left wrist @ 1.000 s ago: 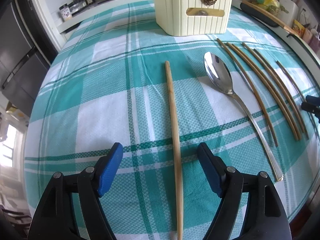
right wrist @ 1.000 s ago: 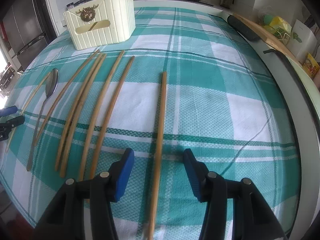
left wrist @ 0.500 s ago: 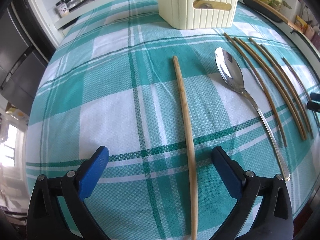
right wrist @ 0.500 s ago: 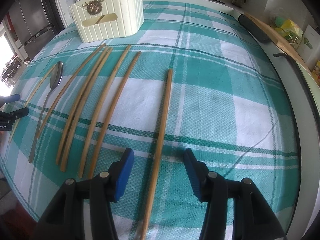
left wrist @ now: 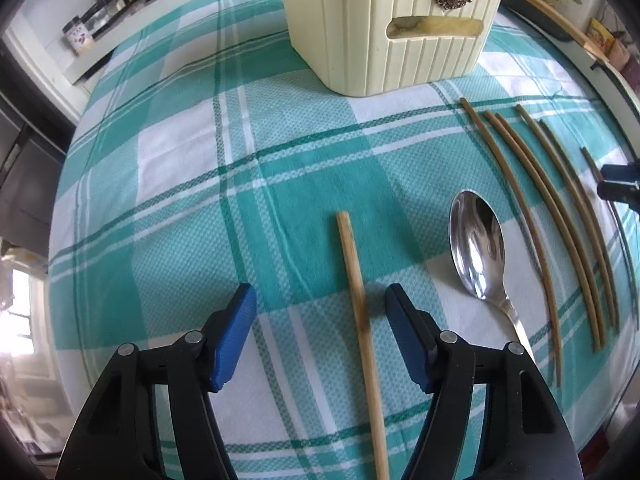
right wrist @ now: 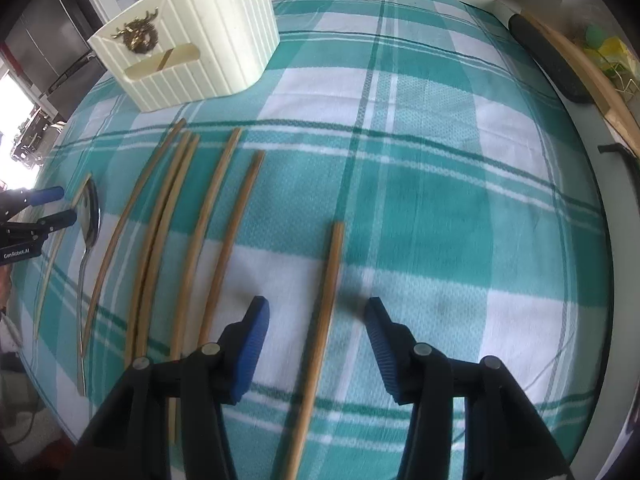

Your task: Organize utensils

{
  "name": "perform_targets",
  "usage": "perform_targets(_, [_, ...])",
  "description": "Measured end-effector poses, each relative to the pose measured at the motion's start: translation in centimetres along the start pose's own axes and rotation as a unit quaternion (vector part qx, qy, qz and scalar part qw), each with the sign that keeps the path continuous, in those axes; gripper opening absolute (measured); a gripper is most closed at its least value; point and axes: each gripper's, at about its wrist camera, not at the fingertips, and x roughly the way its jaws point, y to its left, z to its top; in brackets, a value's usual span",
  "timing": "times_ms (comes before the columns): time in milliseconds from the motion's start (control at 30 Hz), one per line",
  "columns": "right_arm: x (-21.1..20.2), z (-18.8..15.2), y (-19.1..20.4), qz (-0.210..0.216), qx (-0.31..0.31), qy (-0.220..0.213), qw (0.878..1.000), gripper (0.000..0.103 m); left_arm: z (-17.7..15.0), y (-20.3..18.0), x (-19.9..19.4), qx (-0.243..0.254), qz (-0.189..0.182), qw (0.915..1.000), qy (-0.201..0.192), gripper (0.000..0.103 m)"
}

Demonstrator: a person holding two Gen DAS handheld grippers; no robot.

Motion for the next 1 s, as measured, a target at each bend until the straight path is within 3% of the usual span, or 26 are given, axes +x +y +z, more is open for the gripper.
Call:
perform_targets(33, [0.1,0.7,0.0,-0.010,0.002,-0.004,1.000,0.030,0.4,0.0,0.1,-0.002,-0.004,1.0000,0.005,0.061])
perform_targets(67, [0.2,1.2,-0.1,-0.009,0.005,-0.002,1.000,0.009,0.7,0.1,0.2,-0.004,-0.013,0.9999,0.007,0.043])
perform_targets(100, [0.4,1.6,-0.2,-0.002,0.013,0.000,1.000,0.007,0.9,0.1,0.2,-0.006,-0.024,0.9996,0.009,0.033])
perform_targets(133, [0.4,1.8,-0.3,0.003,0.020,-0.005,1.000,0.007,1.1,0.0,0.1,-0.007,-0.023,0.9997,0.008,0.011])
perform_targets(167, [0.4,1.9,-0.4,0.006,0.023,-0.010,1.000,0.006,1.2,0.0,0.2,-0.008,-0.019,0.9998,0.006,0.006])
perform_targets(333, [-2.6,1.7,-1.1,0.043,0.057,-0.077,0.994,0.006,1.1,1.2,-1.7,-0.040,-0.032,0.9981,-0.034,0.005])
perform_targets(500, [-9.6,0.3,0.4,0.049,0.030,-0.169,0.984,0.006,-0.4,2.3,-8.2,-0.063,-0.038,0.9905,-0.117,0.005])
perform_targets(733, [-18.1,-2.7,2.9,0.056,-0.001,-0.286,0.956,0.006,-3.2,3.1,-17.4,-0.087,-0.063,0.9696,-0.220,0.005])
perform_targets(1000, [-23.2,-4.5,5.4,0.046,-0.003,-0.393,0.919,0.006,-5.0,2.4,-22.9,-0.100,-0.088,0.9458,-0.296,0.005])
